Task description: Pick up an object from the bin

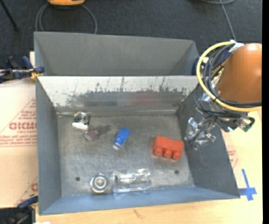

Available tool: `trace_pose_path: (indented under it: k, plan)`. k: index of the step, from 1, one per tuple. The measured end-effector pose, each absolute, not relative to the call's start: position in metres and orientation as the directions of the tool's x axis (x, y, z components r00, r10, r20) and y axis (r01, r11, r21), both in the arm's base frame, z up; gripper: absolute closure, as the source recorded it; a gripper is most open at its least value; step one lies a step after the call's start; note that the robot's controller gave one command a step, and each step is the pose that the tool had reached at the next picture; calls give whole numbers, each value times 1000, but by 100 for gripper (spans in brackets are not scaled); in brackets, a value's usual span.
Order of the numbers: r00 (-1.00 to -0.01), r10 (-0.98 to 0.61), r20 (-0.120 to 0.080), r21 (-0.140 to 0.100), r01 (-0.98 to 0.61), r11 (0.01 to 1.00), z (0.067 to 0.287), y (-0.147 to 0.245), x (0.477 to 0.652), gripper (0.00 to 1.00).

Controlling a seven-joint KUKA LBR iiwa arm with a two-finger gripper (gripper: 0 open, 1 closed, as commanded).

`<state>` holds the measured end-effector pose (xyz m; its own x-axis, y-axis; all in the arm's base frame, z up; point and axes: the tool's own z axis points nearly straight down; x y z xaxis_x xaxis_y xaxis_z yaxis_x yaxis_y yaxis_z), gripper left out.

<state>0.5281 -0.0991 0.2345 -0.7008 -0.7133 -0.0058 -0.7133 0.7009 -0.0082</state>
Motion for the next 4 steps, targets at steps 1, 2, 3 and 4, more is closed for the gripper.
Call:
trace_pose_path:
  k: [1, 2, 3, 4]
  plan:
    - [-703, -711, -3, -1, -711, 703, 232, -98, 527, 0]
    - [-707, -707, -3, 1, -707, 707, 85, -103, 585, 0]
    - [-709, -705, -6, -3, -705, 709, 89, -103, 586, 100]
    - [-262, -965, 0, -21, -965, 262, 79, -89, 599, 100]
